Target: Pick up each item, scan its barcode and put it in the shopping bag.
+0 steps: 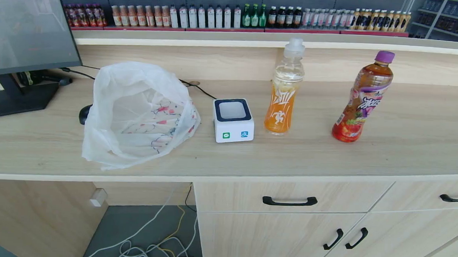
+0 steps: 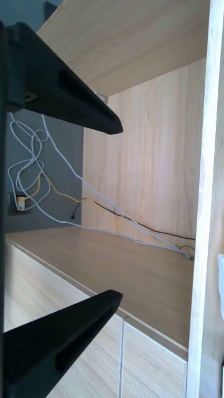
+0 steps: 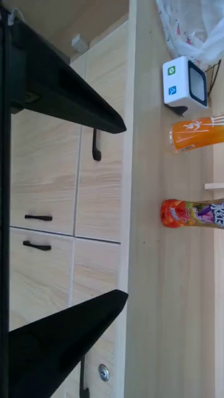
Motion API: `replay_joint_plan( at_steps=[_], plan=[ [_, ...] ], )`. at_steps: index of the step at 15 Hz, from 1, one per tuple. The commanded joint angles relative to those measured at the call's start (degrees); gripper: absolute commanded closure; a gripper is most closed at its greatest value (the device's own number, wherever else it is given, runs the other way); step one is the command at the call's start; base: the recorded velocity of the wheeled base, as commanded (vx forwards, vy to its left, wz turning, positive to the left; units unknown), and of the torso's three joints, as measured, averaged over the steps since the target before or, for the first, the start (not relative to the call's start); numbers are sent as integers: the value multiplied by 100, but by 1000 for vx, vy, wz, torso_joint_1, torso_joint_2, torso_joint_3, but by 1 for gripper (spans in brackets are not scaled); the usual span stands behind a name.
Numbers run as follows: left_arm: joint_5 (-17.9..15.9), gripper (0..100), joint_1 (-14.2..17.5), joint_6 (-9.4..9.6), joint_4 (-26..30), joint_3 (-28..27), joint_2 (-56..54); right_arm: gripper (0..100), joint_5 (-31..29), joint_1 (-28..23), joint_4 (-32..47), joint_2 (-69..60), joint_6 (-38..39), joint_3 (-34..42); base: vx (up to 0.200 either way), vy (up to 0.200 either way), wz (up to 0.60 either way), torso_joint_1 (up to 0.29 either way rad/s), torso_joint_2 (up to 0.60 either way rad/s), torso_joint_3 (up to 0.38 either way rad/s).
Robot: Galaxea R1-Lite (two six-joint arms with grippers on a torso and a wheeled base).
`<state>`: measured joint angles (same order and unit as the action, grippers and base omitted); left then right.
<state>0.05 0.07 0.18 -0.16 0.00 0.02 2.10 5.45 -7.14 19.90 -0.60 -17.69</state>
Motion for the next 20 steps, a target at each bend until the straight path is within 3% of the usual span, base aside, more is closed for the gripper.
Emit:
replay_joint_plan(
  at_steps=[1,10,14,18,20],
  plan=[
    [4,0,1,-1,-2,0,-2,0,1,114,-1254,1175,-11,73,0,0,0,0,0,0],
    [-5,0,1,-1,-2,0,-2,0,-34,141,-4629,3407,-371,-33,0,0,0,0,0,0],
    [4,0,1,-1,-2,0,-2,0,-25,255,-4981,3829,-415,-226,0,0,0,0,0,0],
    [4,0,1,-1,-2,0,-2,0,-104,993,-5016,4550,-1171,-683,0,0,0,0,0,0],
    [4,0,1,-1,-2,0,-2,0,-500,1503,-5209,5042,-1206,-973,0,0,0,0,0,0]
  ],
)
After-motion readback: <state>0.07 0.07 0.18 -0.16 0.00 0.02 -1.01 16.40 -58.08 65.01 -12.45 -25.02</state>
